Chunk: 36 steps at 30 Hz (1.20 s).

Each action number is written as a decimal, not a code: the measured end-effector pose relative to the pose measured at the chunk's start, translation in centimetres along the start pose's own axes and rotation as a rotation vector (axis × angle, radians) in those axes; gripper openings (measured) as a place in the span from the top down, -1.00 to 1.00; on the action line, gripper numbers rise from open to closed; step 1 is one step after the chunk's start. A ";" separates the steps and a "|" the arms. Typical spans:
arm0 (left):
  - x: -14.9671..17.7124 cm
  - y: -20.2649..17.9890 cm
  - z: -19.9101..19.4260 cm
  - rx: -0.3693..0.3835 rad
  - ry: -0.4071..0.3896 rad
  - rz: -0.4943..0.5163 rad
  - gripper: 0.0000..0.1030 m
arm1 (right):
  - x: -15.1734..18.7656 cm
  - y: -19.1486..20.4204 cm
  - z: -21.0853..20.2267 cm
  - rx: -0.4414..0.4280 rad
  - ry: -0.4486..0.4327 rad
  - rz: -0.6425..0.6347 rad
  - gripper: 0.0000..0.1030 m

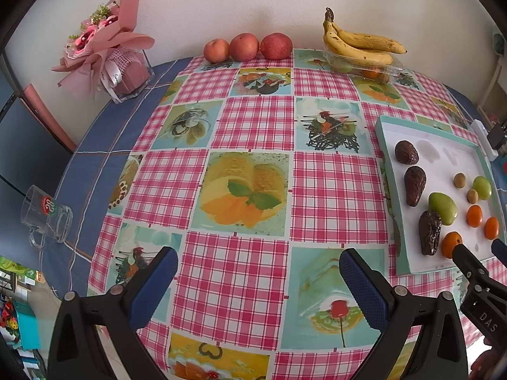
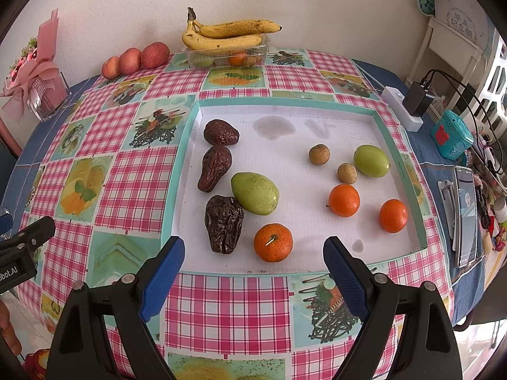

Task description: Organize fruits

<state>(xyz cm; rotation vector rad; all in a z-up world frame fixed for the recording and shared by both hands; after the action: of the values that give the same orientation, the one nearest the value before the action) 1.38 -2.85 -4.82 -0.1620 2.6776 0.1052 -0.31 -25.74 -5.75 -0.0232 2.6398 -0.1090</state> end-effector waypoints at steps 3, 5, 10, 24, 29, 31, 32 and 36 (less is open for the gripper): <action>0.0 0.0 0.0 0.000 0.000 -0.001 -1.00 | 0.0 0.0 0.0 0.000 0.000 0.000 -0.74; 0.0 0.0 0.0 0.000 0.000 0.000 -1.00 | 0.0 0.0 0.0 0.001 0.000 0.000 -0.74; 0.0 0.0 0.0 0.000 0.000 0.001 -1.00 | 0.0 0.0 0.0 0.000 0.002 -0.001 -0.74; 0.3 0.5 0.2 -0.020 0.010 -0.020 -1.00 | 0.0 0.1 0.1 0.001 0.002 -0.001 -0.74; 0.2 0.6 0.2 -0.025 0.007 -0.026 -1.00 | 0.0 0.1 0.1 0.001 0.003 -0.001 -0.74; 0.2 0.6 0.2 -0.026 0.007 -0.029 -1.00 | 0.0 0.1 0.1 0.001 0.003 -0.001 -0.74; 0.2 0.6 0.2 -0.025 0.005 -0.030 -1.00 | 0.0 0.1 0.1 0.001 0.002 -0.001 -0.74; 0.2 0.6 0.1 -0.026 0.004 -0.035 -1.00 | 0.0 0.1 0.1 0.001 0.003 -0.001 -0.74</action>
<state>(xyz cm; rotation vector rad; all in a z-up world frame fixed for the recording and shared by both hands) 1.14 -2.28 -5.00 -0.2179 2.6773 0.1281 -0.28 -25.66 -5.86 -0.0236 2.6423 -0.1105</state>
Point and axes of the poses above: each gripper's, at about its wrist camera, not at the fingertips, and z roughly the way its jaws point, y to its left, x to its underside, the point moved 6 cm from there along z, roughly the way its jaws point, and after that the axes turned 6 degrees about -z, right-handed, at the moved point
